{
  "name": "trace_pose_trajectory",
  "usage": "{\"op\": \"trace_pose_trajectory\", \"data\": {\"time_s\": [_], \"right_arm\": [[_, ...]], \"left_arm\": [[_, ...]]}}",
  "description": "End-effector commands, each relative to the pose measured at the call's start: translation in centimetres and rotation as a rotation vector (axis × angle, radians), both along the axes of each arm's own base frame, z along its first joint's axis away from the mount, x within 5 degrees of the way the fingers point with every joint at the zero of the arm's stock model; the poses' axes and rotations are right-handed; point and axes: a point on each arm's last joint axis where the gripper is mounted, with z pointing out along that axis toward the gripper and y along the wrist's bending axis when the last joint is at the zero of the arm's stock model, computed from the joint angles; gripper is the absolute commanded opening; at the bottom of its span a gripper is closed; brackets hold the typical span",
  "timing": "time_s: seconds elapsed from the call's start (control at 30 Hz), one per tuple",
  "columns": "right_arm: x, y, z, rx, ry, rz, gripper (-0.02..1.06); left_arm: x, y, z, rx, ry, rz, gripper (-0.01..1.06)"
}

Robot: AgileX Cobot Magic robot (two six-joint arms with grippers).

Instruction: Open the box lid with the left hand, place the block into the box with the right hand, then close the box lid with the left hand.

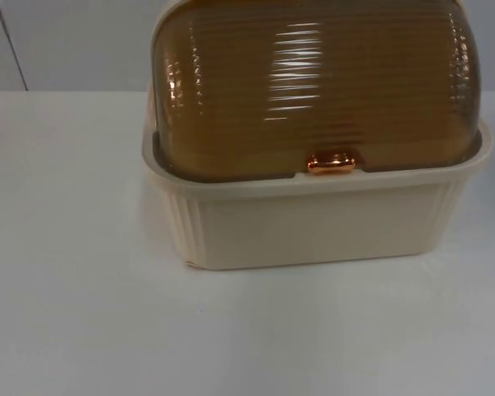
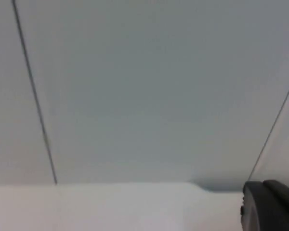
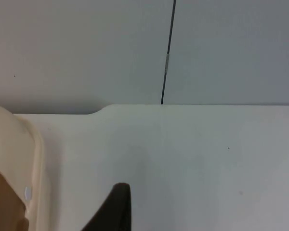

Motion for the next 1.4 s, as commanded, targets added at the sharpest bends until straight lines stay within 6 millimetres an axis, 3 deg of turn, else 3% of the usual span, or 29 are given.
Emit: {"op": "trace_pose_trajectory", "data": {"time_s": [0.0,0.1,0.2,0.27,0.33,0.37,0.4,0.47,1.03,1.37], "right_arm": [[-0.3,0.1,0.3,0.003,-0.016,0.003,1.05],[-0.3,0.1,0.4,0.003,-0.018,0.003,1.05],[-0.2,0.1,0.4,0.003,-0.019,0.002,1.05],[-0.2,0.1,0.4,0.007,-0.019,0.003,1.05],[-0.3,0.1,0.3,0.007,-0.015,0.003,1.05],[-0.3,0.1,0.3,0.007,-0.015,0.003,1.05],[-0.3,0.2,0.3,0.012,-0.013,0.004,1.05],[-0.3,0.2,0.3,0.012,-0.013,0.004,1.05],[-0.3,0.2,0.3,0.012,-0.01,0.004,1.05],[-0.3,0.2,0.3,0.012,-0.009,0.004,1.05]], "left_arm": [[0.1,0.7,-0.8,-0.009,0.065,0.012,0.0],[0.5,1.8,-1.6,0.015,0.102,0.033,0.0],[0.5,1.7,-1.4,0.061,0.092,0.013,0.1],[0.6,1.5,-1.2,0.072,0.066,0.007,0.3],[0.7,1.4,-1.0,0.064,0.045,0.012,0.61],[0.7,1.4,-1.0,0.064,0.045,0.012,0.61],[0.8,1.5,-0.9,0.064,0.032,0.018,0.82],[0.8,1.5,-0.9,0.063,0.031,0.019,1.05],[0.8,1.5,-0.7,0.041,0.018,0.027,1.05],[-0.5,1.6,1.5,-0.031,-0.08,0.058,1.05]]}}
